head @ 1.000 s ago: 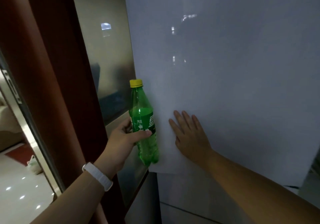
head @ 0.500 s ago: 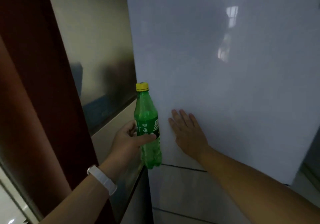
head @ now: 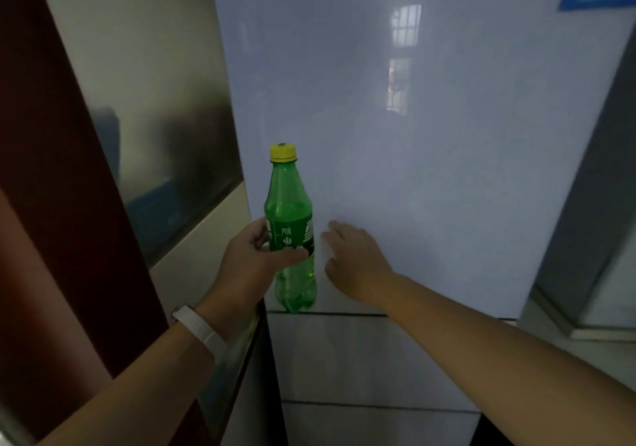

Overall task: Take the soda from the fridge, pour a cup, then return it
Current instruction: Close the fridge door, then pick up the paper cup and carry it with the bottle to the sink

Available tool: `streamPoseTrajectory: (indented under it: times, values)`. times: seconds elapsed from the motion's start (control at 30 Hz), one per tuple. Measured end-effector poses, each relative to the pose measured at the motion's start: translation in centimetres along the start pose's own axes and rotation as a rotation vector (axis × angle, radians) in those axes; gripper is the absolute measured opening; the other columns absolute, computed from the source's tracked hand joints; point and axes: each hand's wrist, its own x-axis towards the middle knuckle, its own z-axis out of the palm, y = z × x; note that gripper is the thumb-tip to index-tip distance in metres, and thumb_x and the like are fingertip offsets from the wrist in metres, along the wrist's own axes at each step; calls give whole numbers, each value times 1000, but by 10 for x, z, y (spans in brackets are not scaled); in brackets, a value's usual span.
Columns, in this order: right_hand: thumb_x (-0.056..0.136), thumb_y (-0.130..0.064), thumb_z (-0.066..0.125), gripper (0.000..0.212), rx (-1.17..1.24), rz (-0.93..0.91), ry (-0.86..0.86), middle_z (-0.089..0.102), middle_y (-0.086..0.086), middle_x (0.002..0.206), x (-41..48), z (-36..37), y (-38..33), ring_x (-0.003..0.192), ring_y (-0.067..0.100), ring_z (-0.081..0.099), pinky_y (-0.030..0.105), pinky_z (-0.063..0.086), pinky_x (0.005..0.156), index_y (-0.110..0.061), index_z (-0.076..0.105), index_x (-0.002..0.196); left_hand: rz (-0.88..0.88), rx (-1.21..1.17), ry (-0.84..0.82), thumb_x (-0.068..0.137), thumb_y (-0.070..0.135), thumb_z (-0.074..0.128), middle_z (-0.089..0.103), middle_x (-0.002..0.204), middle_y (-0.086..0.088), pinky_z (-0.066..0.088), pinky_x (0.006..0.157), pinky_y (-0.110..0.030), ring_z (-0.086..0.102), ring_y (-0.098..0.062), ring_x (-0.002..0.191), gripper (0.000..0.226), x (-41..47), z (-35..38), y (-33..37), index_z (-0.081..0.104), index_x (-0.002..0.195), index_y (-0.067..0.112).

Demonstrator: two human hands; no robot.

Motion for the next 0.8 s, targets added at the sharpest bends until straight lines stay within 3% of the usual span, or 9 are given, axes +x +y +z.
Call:
streamPoseTrajectory:
  times: [0.13,0.2,0.4,0.6,0.73,0.8]
  values:
    - [96,-12,49,49,591,195,-148,44,3,146,-36,-8,-3,123,15,46,23,38,100,-21,41,144,-9,5,-47,68,-14,76,74,106,-9,55,91,-50,70,-30,98,50,1,11,-3,68,109,12]
    - [93,-9,53,48,761,283,-190,52,1,137,-53,-10,1,116,15,53,23,45,90,-20,47,140,-15,-3,-71,68,-14,76,74,106,-8,55,89,-48,70,-30,98,51,1,20,-7,67,111,11]
    - [89,-15,65,43,1271,587,-146,66,7,120,-98,-9,14,106,20,66,33,57,88,-17,53,131,-50,-30,-210,70,-11,75,75,102,-2,56,85,-40,71,-22,95,46,-5,57,-24,69,105,18]
    - [88,-5,60,21,1472,739,-35,70,10,104,-144,-17,33,100,23,66,36,55,93,-11,64,108,-94,-61,-340,70,-13,75,76,101,-5,58,82,-41,71,-26,94,46,-18,103,-45,68,109,11]
    - [88,-6,61,18,1522,831,50,71,8,97,-174,-19,54,95,24,67,37,55,92,-10,66,104,-102,-77,-433,70,-15,74,76,96,-3,58,67,-26,72,-18,85,45,-29,137,-56,68,108,9]
    - [88,-5,61,13,1549,856,83,72,5,91,-189,-20,67,91,23,66,37,55,93,-11,69,95,-110,-69,-469,69,-14,75,76,98,-5,59,71,-30,72,-20,87,47,-32,156,-65,68,110,7]
